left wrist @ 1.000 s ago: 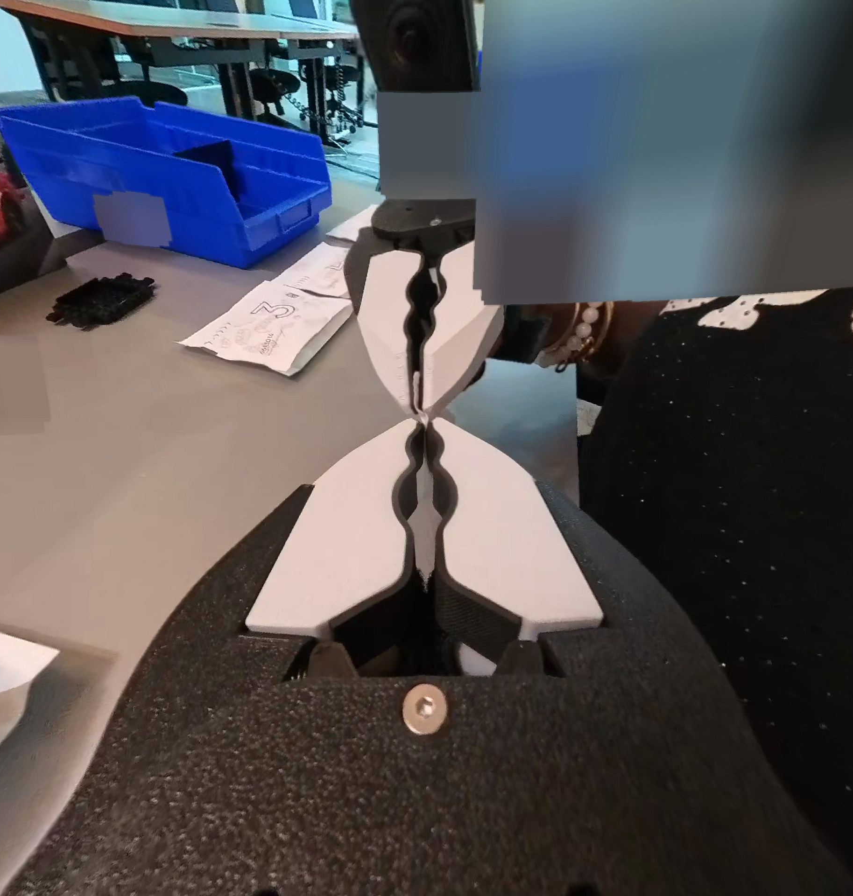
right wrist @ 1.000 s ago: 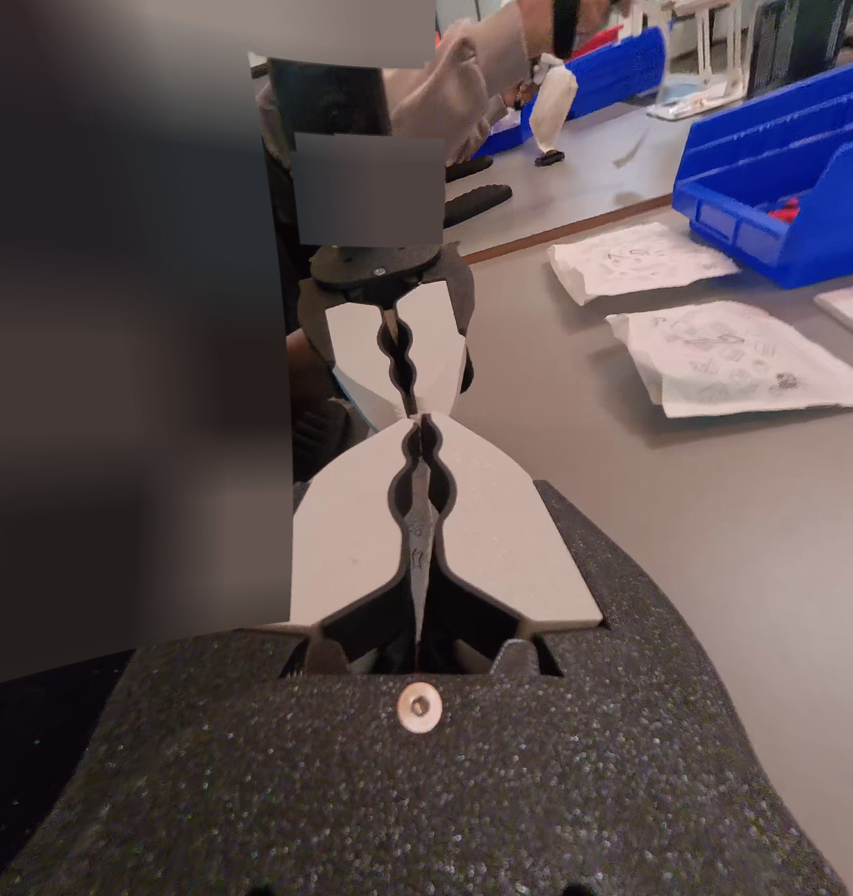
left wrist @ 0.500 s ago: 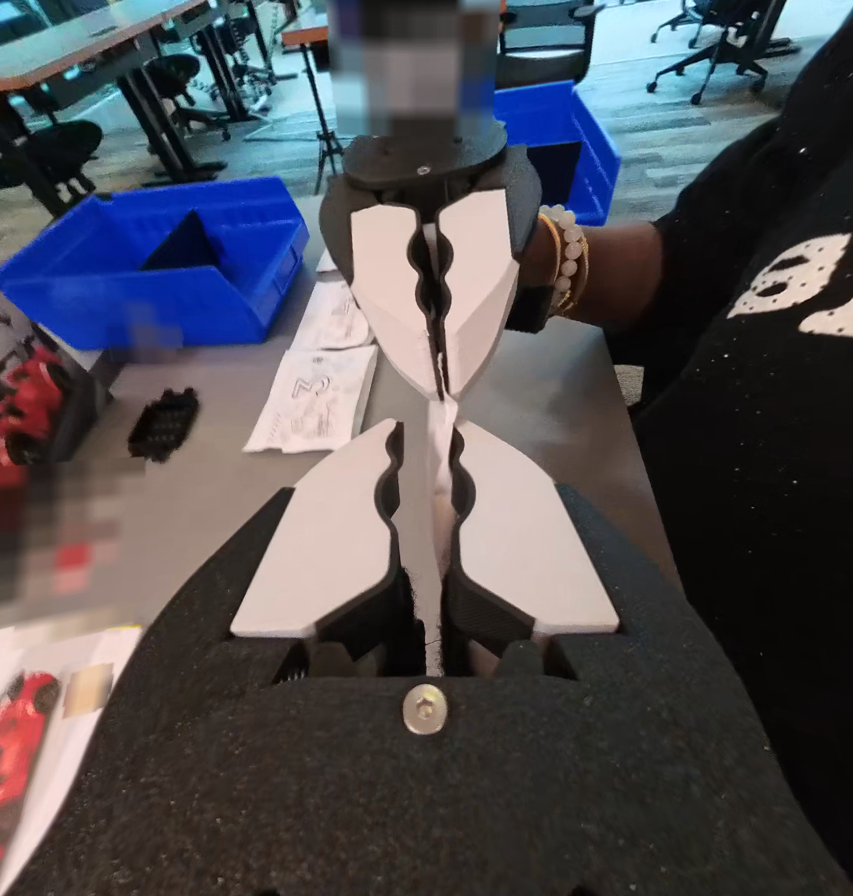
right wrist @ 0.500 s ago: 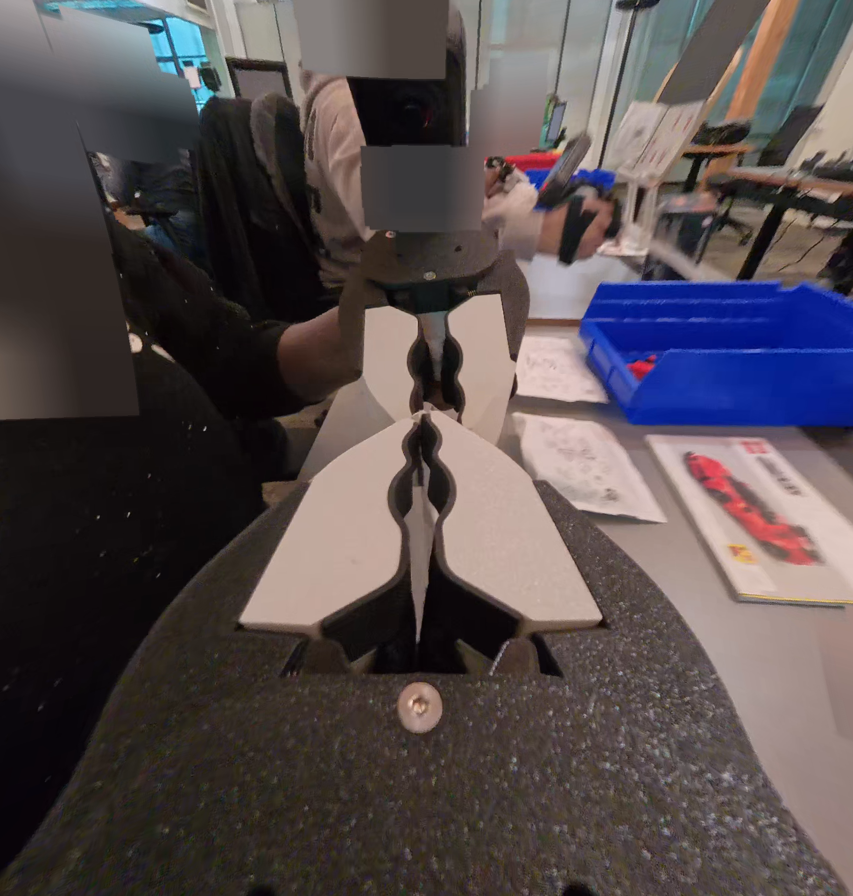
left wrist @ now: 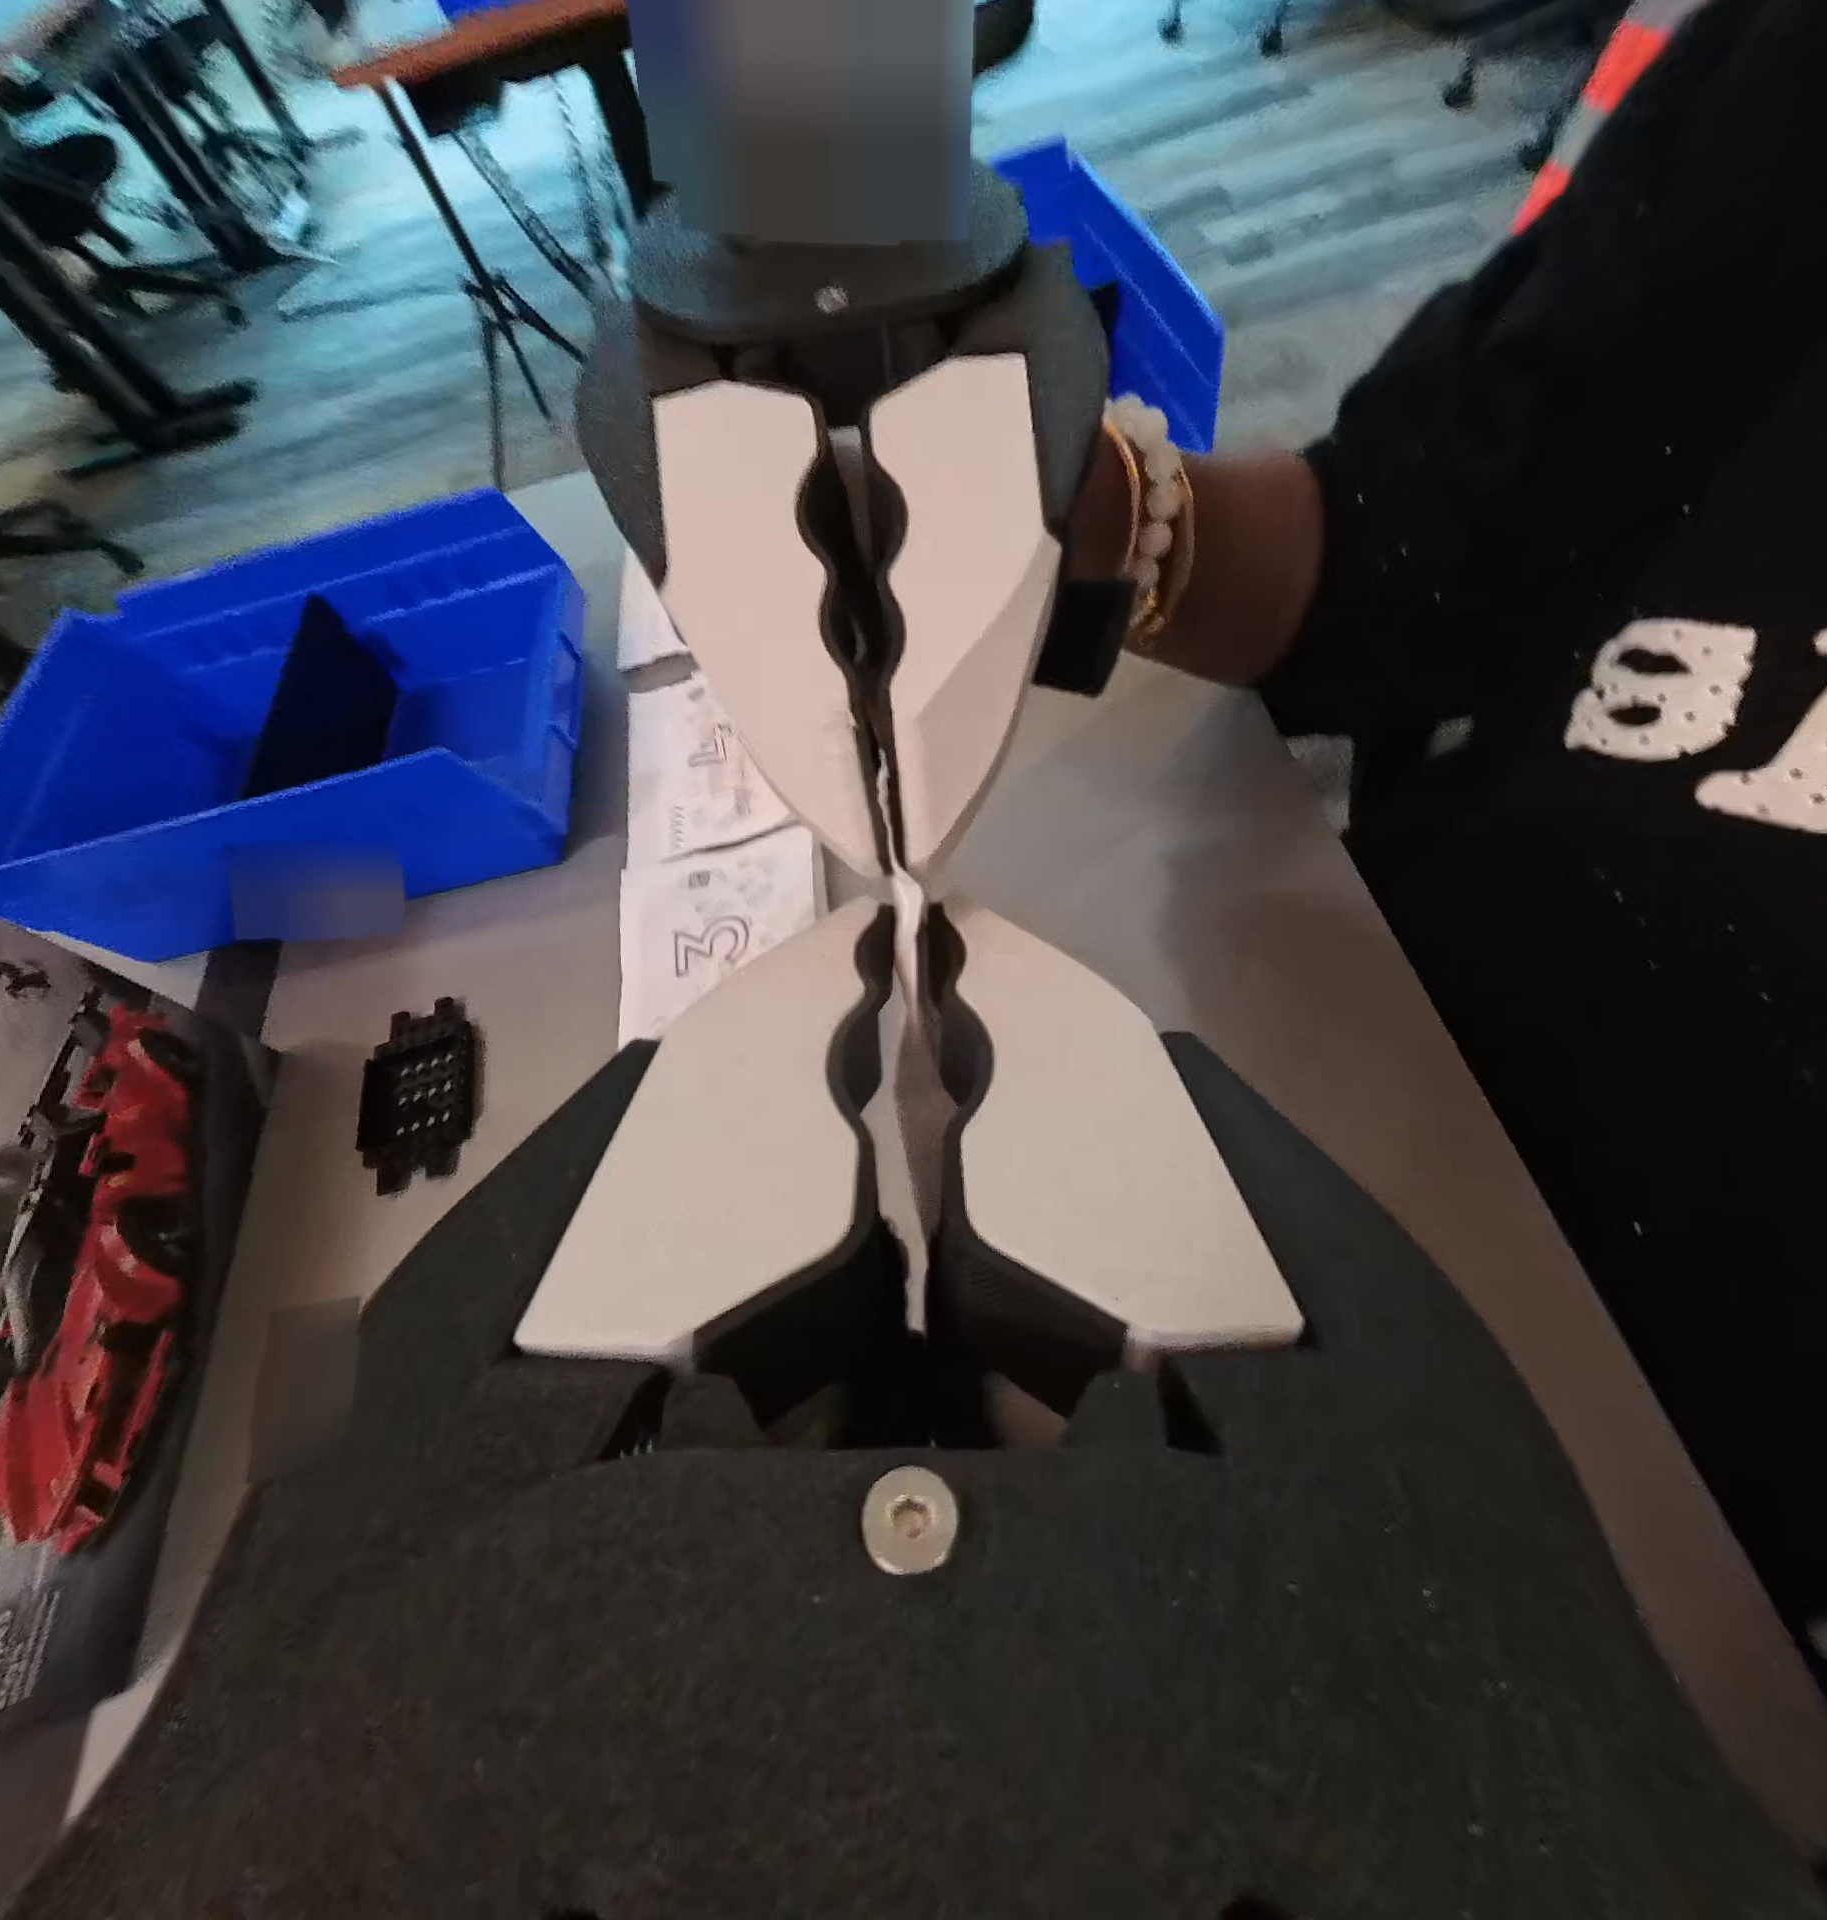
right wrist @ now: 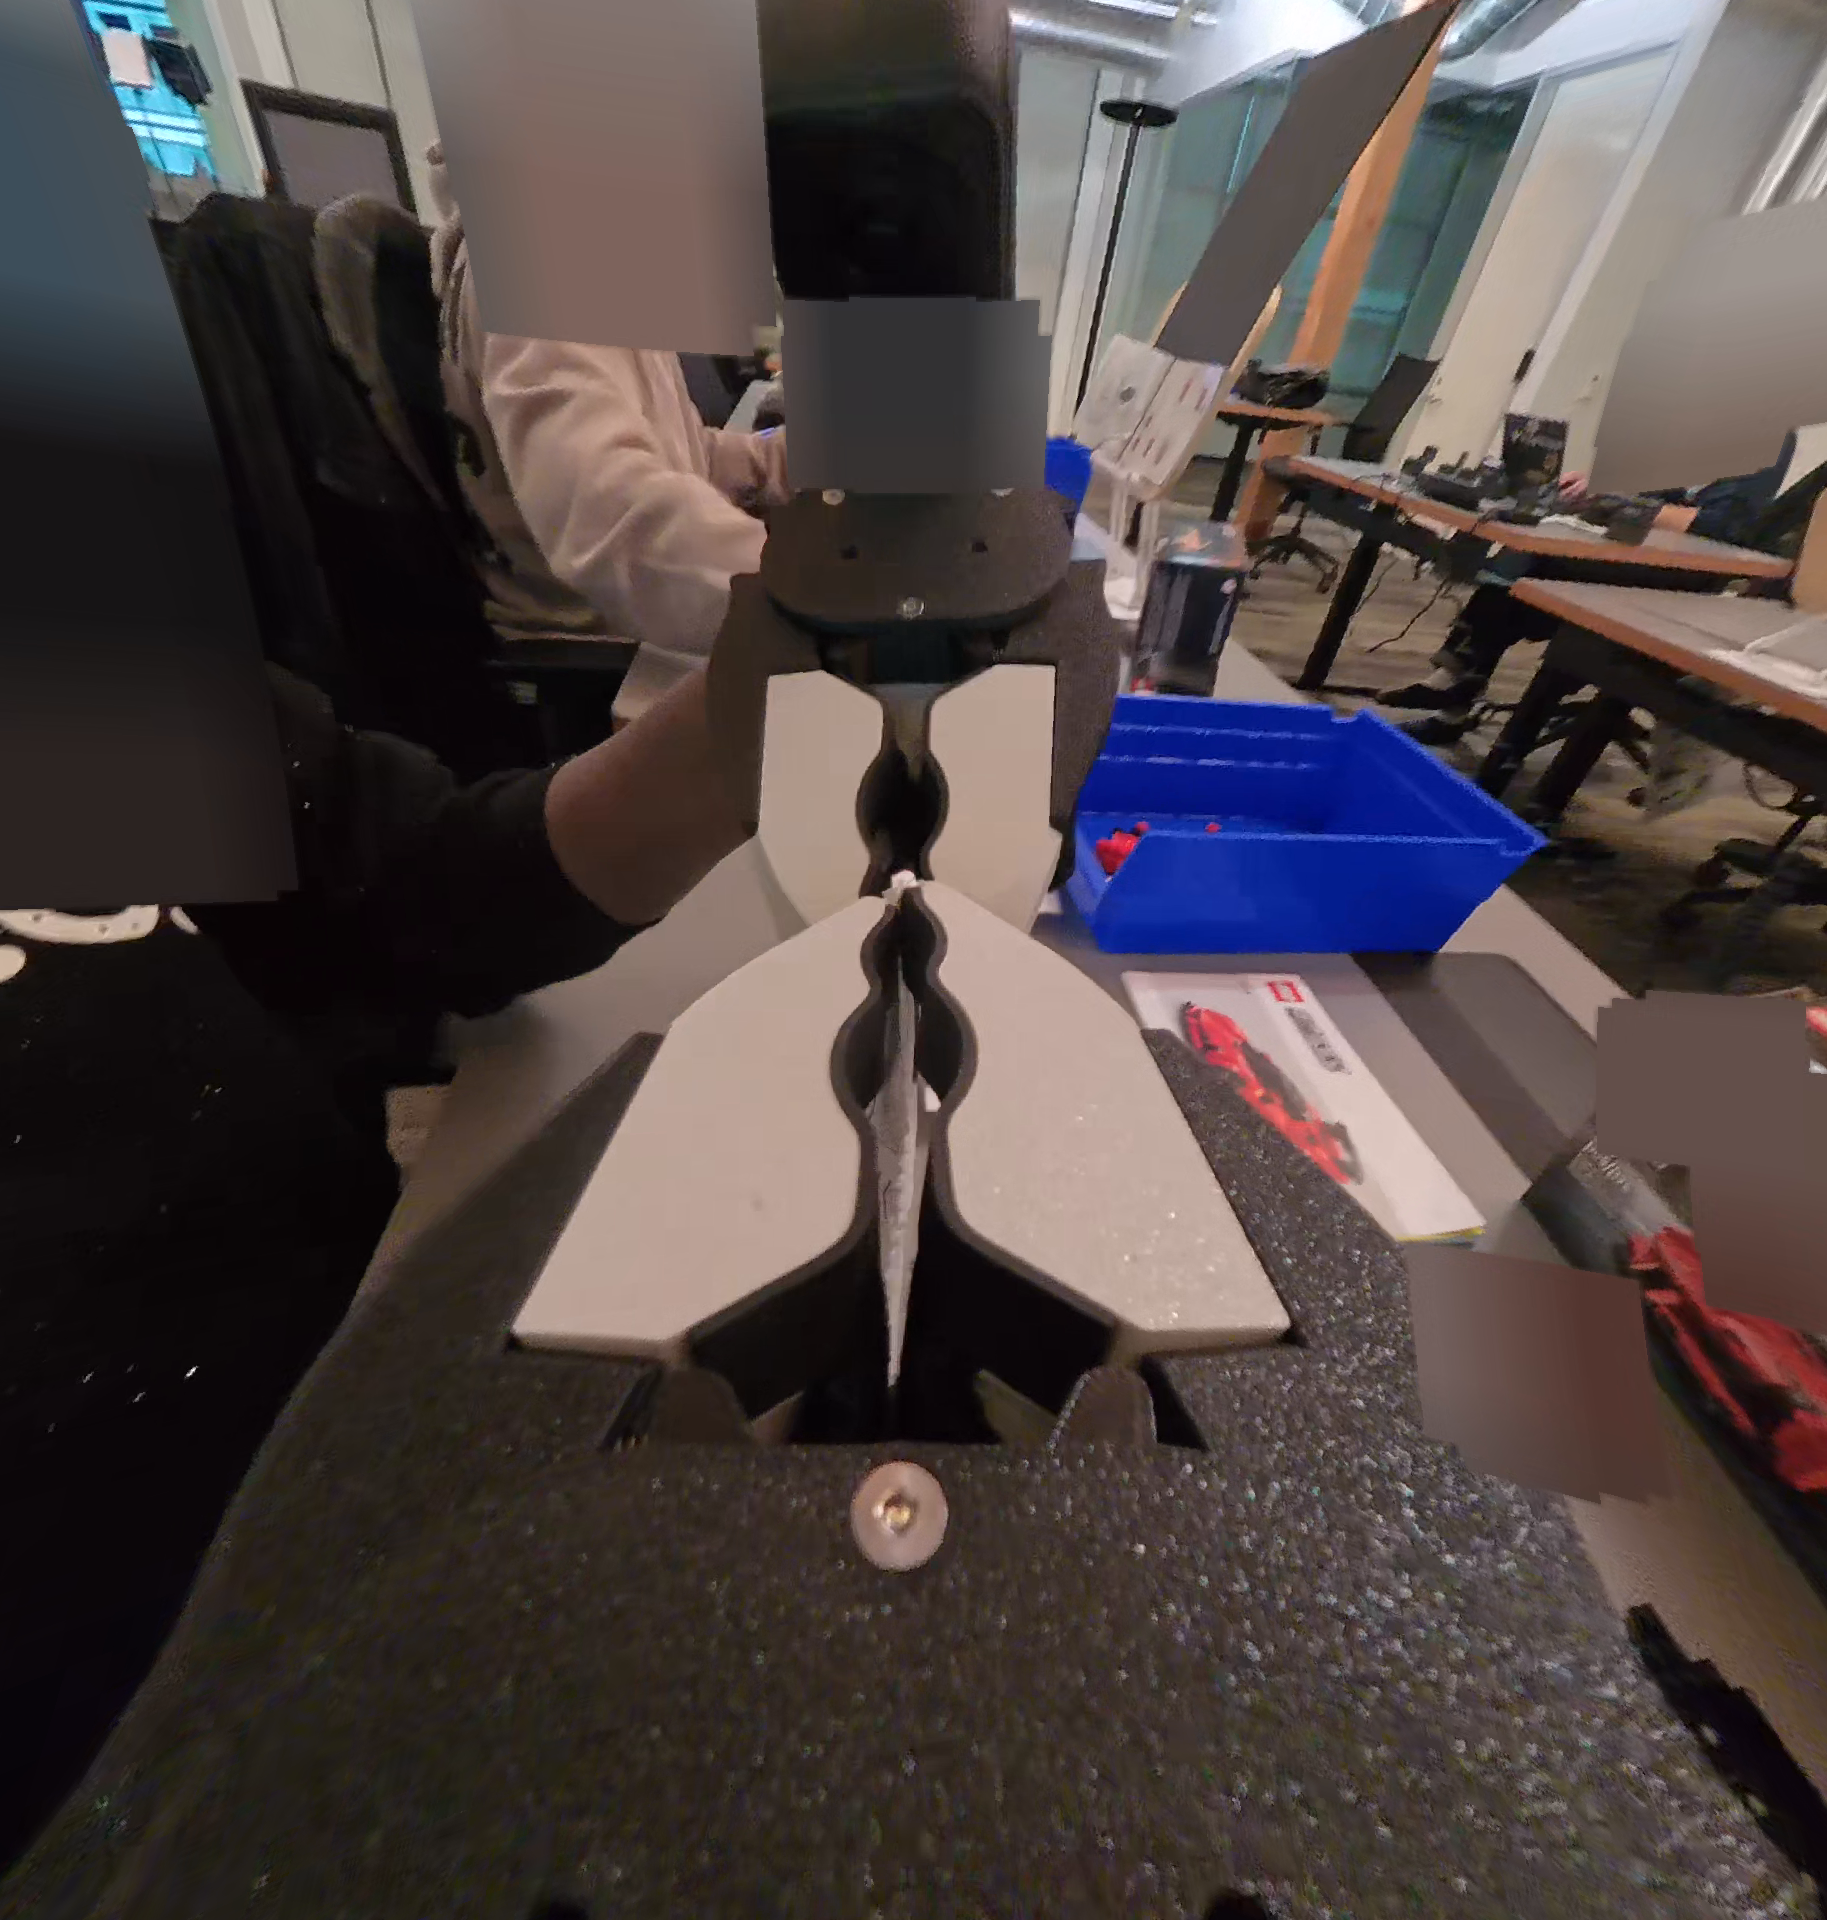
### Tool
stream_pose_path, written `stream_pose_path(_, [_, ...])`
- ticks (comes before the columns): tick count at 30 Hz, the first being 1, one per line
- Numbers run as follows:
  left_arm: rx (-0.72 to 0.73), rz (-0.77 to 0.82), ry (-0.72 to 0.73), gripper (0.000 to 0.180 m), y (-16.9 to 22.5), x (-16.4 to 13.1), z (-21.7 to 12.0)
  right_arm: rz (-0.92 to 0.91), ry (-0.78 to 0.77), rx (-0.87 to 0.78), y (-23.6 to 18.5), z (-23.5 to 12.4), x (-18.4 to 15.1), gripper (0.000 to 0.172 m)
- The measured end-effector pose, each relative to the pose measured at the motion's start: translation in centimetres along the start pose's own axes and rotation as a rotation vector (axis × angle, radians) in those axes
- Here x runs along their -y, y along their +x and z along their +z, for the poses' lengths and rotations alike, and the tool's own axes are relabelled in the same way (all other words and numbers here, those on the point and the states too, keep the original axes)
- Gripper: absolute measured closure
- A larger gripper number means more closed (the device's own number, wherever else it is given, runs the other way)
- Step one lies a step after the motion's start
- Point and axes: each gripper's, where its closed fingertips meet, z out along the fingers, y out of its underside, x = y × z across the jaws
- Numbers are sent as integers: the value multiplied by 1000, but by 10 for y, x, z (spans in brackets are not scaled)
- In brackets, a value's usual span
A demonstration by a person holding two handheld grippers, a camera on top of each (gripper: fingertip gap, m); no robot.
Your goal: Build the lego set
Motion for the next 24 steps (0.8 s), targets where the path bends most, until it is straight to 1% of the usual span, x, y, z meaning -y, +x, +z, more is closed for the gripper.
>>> stream_pose_path(1, [-1,8,-36,176,-3,-2,-4,-5,9,-12,4,3,5,172])
stream_pose_path(3, [80,53,-34,175,-15,-1,-13,-26,4,-36,12,11,13,172])
stream_pose_path(5, [179,75,58,176,-28,6,-26,-75,32,-44,17,17,25,169])
stream_pose_path(6, [203,71,97,176,-34,11,-35,-105,67,-55,21,18,34,167])
stream_pose_path(8, [272,6,183,176,-49,15,-58,-131,146,-89,32,15,51,145])
stream_pose_path(10, [317,-53,341,176,-59,22,-83,-99,187,-134,48,10,59,123])
stream_pose_path(11, [308,-82,423,176,-60,26,-94,-87,198,-156,55,9,59,118])
stream_pose_path(13, [271,-105,582,176,-58,37,-113,-44,220,-177,65,10,58,117])
stream_pose_path(15, [200,-112,687,176,-52,44,-123,8,236,-135,65,13,55,119])
stream_pose_path(17, [126,-142,741,176,-48,49,-125,50,284,-77,61,14,57,123])
stream_pose_path(21, [76,-183,783,176,-51,53,-115,122,345,41,50,19,61,128])
stream_pose_path(22, [68,-194,785,176,-52,53,-110,139,379,48,50,19,65,133])
stream_pose_path(23, [67,-205,793,176,-53,55,-107,152,405,42,52,17,67,143])
stream_pose_path(24, [74,-214,803,176,-55,56,-104,154,423,31,53,15,69,156])
